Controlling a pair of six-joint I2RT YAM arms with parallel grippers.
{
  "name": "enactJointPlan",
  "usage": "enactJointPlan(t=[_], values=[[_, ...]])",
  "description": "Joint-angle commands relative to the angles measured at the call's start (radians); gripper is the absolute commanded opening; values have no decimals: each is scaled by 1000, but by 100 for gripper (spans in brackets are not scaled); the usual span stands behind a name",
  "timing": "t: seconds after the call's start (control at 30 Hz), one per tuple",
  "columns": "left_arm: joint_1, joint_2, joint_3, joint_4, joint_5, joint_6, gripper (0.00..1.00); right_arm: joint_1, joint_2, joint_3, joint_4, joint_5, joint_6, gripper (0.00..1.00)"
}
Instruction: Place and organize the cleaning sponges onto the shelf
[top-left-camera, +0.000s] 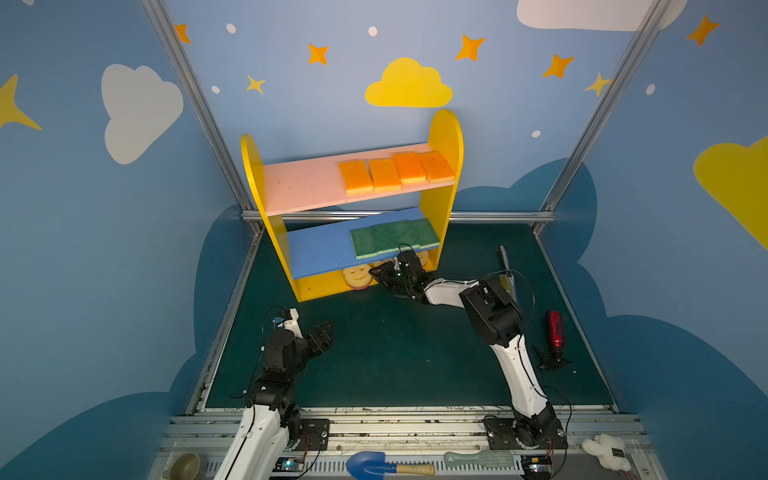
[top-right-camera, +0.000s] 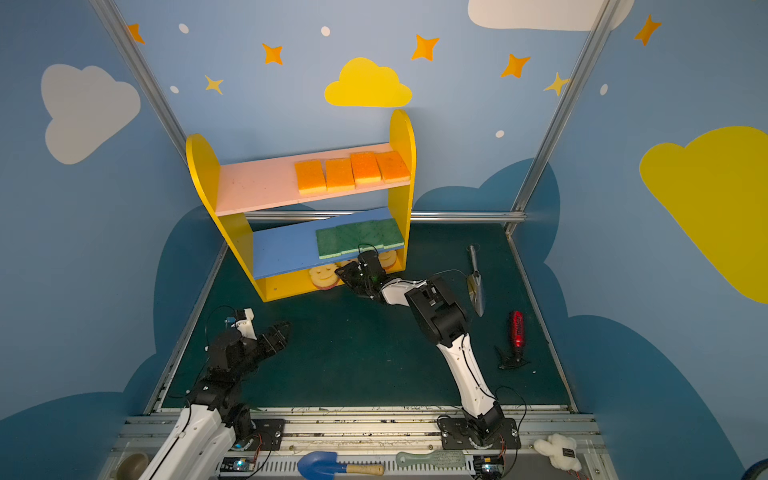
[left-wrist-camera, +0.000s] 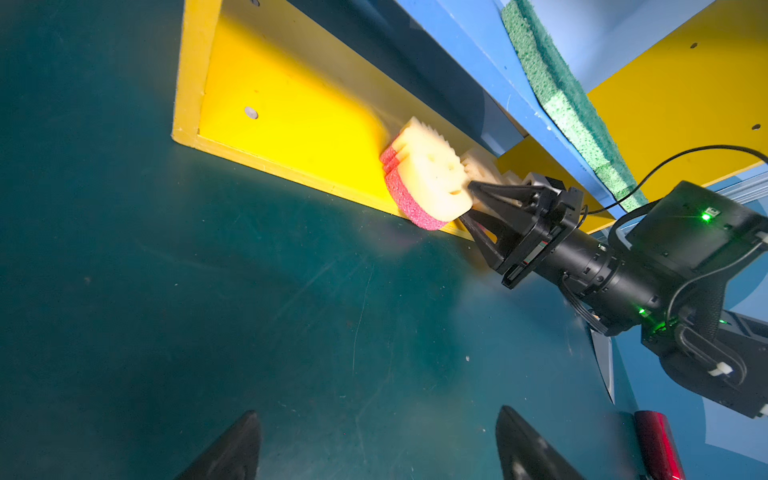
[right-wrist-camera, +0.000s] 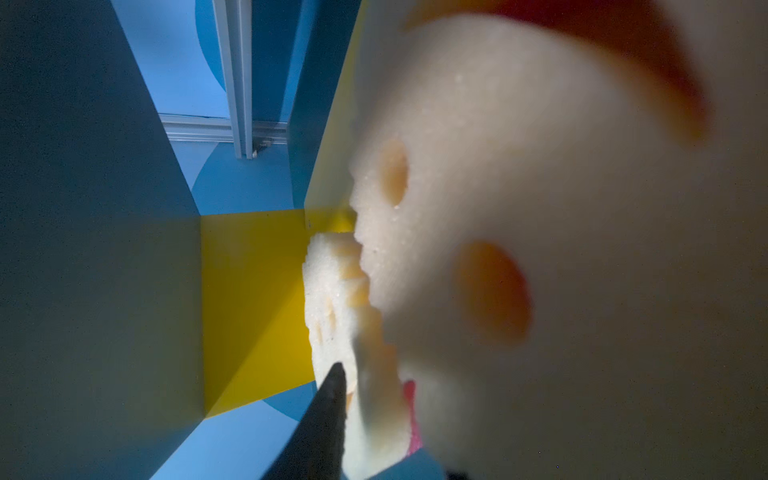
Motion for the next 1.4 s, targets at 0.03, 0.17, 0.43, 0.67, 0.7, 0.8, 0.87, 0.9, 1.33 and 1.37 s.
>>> enactJointPlan(t=[0.03,0.17,0.43,0.67,0.7,0.8,0.87,0.9,1.33,1.37], values=[[-3,3,-2,16,-1,13,87,0,5,22,3,-5,-17,42],[-3,8,-2,16,-6,11,88,4,-14,7,-1,-13,-31,48],[4,21,4,12,28,-18,88,22,-108,-95,-1,-21,-83,55],[-48,88,8,55,27,-74,86,36,-274,-301,-5,-1,-170,55],[-74,95,8,65,1,-82,85,34,-301,-339,4,1,-179,55],[-159,139,16,104,-79,-94,85,20,-382,-435,10,4,-205,55],[-208,195,26,141,-127,-101,85,4,-430,-501,18,0,-213,55],[-225,233,30,170,-141,-105,85,-7,-454,-534,24,-7,-216,55],[-279,863,208,553,-137,-165,85,-198,-816,-845,-100,-61,-320,55],[-279,903,235,579,-135,-163,85,-212,-848,-877,-114,-59,-331,56]])
